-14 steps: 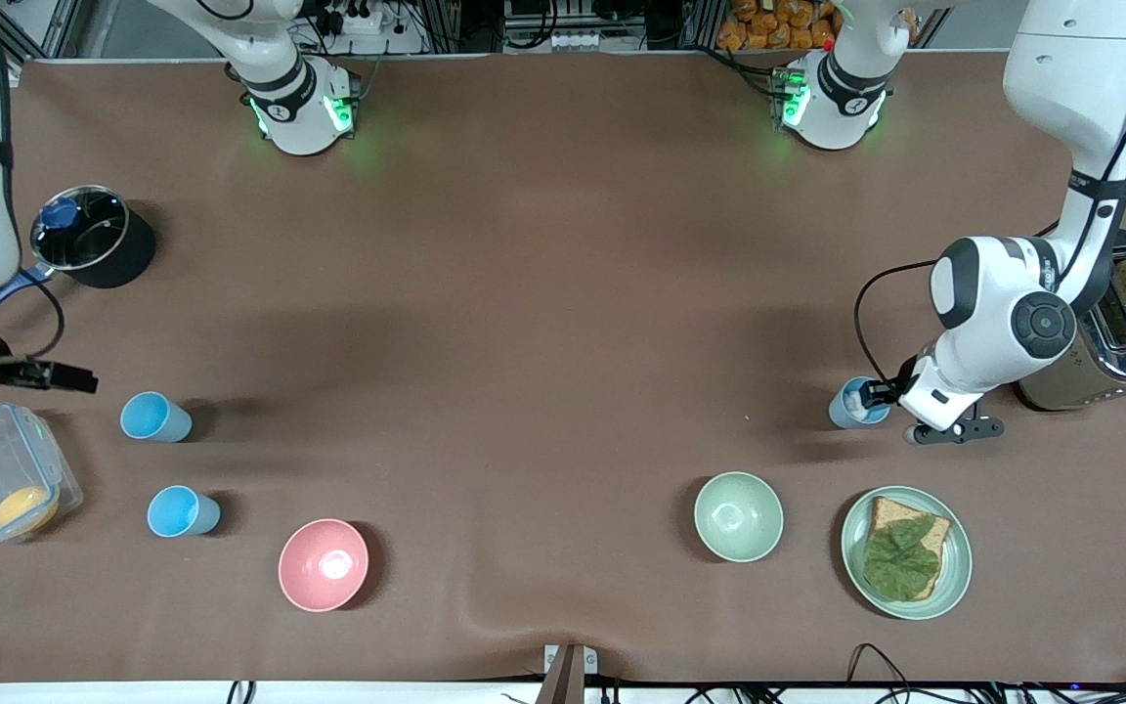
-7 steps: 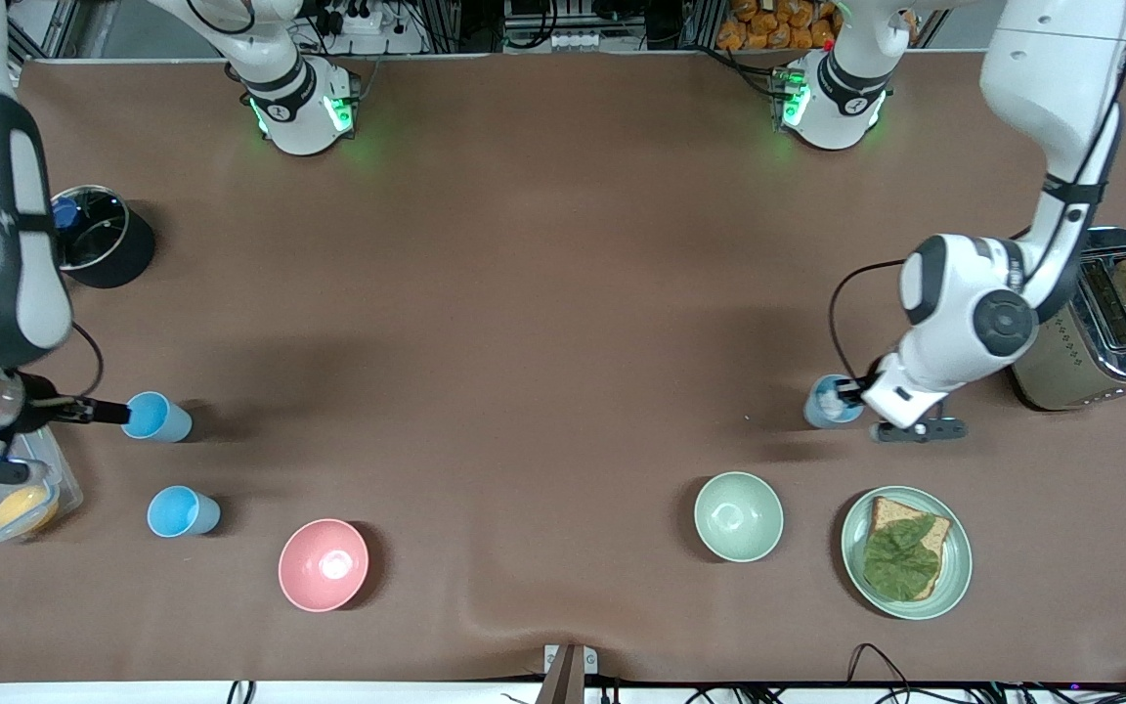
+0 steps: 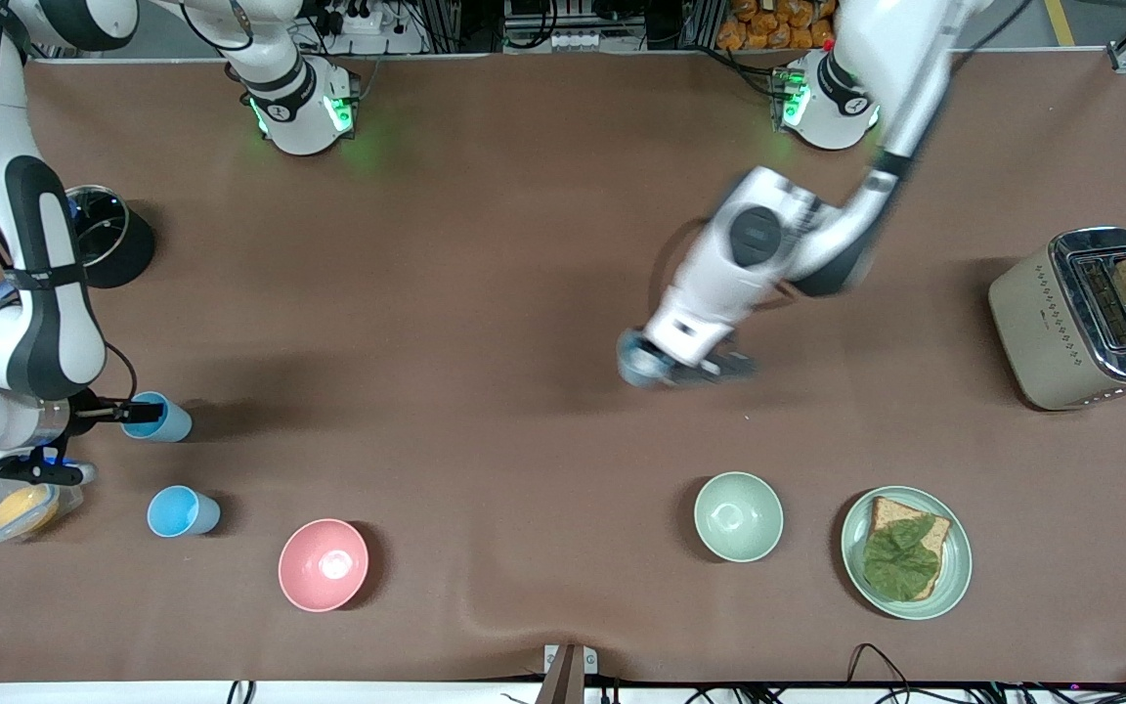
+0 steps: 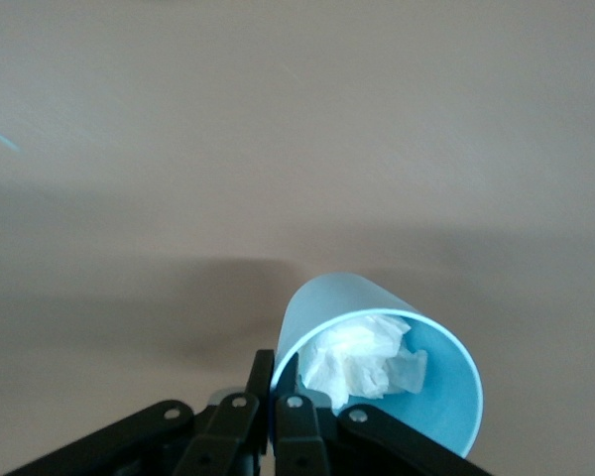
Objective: Stack blue cups with both arms
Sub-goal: 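Set the tissue cup mid-table with the left gripper while the right gripper grasps a cup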
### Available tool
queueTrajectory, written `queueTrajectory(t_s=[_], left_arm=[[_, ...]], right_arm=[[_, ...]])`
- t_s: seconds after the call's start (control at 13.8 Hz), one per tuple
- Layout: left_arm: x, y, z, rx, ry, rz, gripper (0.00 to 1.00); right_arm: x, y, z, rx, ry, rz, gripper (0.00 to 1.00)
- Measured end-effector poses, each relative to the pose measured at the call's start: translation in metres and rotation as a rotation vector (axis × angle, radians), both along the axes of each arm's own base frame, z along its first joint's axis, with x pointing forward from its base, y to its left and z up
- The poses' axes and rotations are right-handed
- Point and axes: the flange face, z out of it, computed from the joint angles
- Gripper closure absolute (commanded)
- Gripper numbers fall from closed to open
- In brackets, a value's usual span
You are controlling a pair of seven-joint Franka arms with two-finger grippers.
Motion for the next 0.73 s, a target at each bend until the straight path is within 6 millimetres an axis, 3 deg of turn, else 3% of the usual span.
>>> queueTrajectory(t_s=[0.15, 0.29, 0.36, 0.44, 0.58, 0.73], left_arm=[[-0.029, -0.049, -0.019, 0.011, 0.018, 0.001, 1.0], [-0.04, -0.078, -0.042, 0.016, 0.039, 0.024, 1.0], [-0.041, -0.087, -0.052, 0.014, 0.049, 0.034, 0.46], [-0.041, -0.092, -0.057, 0.012, 0.055, 0.043, 0.0], [-0.033, -0.092, -0.057, 0.005, 0.05, 0.063, 0.0], [-0.021, -0.09, -0.043, -0.014, 0.03, 0.087, 0.0]], right_arm=[[-0.003, -0.004, -0.001, 0.009, 0.019, 0.008, 0.0], [-0.001, -0.007, 0.0, 0.006, -0.005, 0.009, 0.0], [0.002, -0.012, 0.002, 0.002, -0.037, 0.016, 0.0], [0.004, -0.018, 0.003, 0.001, -0.066, 0.028, 0.0], [0.007, -0.029, 0.001, -0.003, -0.112, 0.044, 0.0], [0.006, -0.033, -0.011, -0.008, -0.141, 0.048, 0.0]])
